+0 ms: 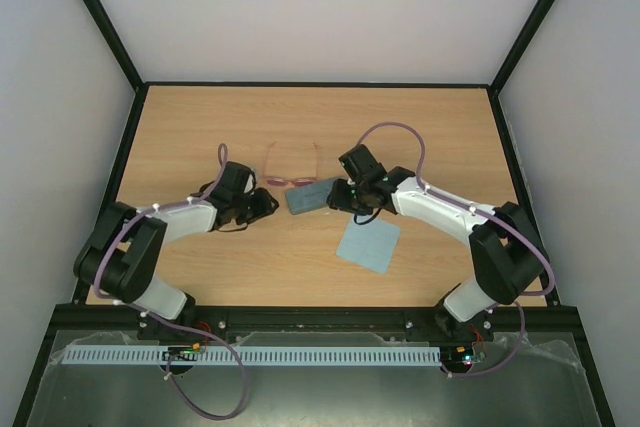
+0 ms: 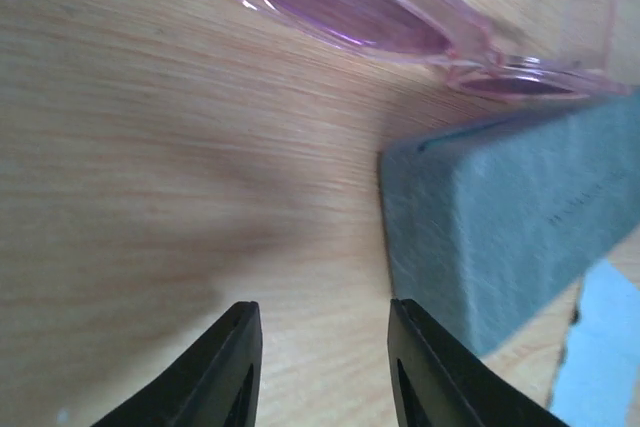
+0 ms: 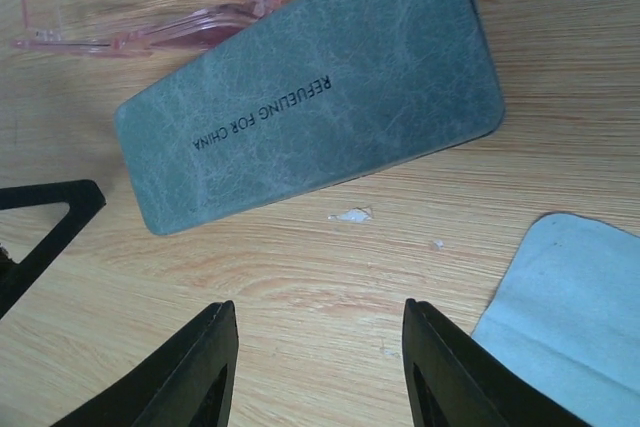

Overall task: Organize the sunglasses
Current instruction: Adjust the sunglasses case at the center of the board.

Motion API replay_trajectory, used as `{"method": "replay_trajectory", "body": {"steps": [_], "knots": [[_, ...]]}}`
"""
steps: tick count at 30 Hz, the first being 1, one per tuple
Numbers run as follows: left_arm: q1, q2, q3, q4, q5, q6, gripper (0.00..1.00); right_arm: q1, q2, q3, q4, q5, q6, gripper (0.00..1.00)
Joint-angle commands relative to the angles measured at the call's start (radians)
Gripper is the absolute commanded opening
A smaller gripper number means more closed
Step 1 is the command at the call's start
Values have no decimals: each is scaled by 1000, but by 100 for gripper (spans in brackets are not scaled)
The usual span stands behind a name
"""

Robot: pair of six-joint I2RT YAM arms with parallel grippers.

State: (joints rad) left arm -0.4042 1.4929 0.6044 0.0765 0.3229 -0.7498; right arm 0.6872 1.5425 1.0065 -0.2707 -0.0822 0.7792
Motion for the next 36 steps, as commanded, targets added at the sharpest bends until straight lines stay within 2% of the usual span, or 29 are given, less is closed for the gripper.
{"method": "replay_trajectory", "body": {"steps": [1,10,23,27,36], "knots": [[6,71,51,27,-97,33,36,-21,-27,-30,-25,9,11,46],[-12,218,127,79,-96,34,29,-85,-25,-66,10,-24,19,38],[-264,195,59,112,-145,-79,29,-184,-15,-68,17,-46,-12,36],[-349,190,52,119,-168,-109,30,-186,-11,-58,-7,-18,-34,40],[-428,200,78,115,-170,-131,31,-170,13,12,-101,12,-100,64]]}}
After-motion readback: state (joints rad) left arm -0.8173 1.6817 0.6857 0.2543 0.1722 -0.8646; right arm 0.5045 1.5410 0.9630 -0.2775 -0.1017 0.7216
